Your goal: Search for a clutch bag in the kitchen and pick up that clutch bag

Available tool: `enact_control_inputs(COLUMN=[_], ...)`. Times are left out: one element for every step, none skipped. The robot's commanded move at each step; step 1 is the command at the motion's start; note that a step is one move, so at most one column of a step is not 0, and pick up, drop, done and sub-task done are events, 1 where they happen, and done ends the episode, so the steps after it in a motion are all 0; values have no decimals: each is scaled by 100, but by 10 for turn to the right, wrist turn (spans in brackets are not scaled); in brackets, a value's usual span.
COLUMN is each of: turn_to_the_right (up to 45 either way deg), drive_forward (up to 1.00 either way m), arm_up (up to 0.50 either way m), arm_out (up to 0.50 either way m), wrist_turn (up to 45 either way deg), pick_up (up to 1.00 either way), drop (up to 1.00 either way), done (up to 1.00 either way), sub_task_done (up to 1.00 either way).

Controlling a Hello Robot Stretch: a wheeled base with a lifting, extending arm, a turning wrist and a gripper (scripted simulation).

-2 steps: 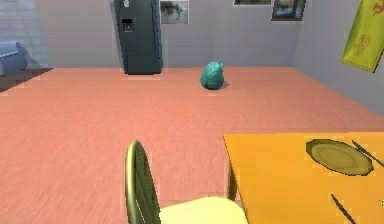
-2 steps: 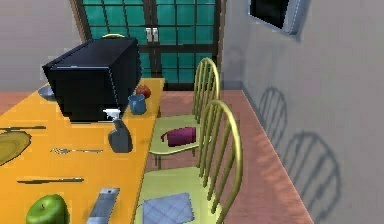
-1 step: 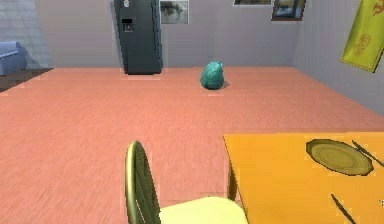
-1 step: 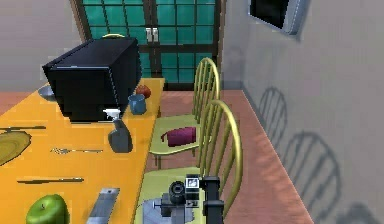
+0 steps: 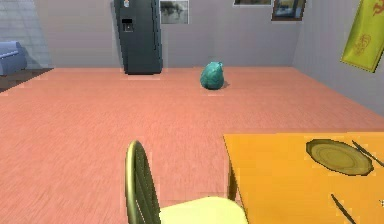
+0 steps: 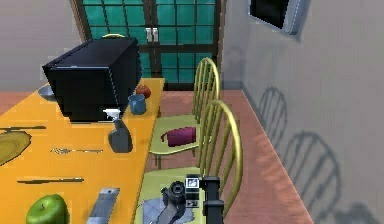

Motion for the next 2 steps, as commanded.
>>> enact_control_inputs(turn_to_the_right=[0, 0], drive_forward=[0, 0], arm_up=[0, 0], arm_out=[0, 0], wrist_turn=[450, 450], pick_up=[0, 0], drop=[0, 0], done=[0, 0], sub_task_done=[0, 0])
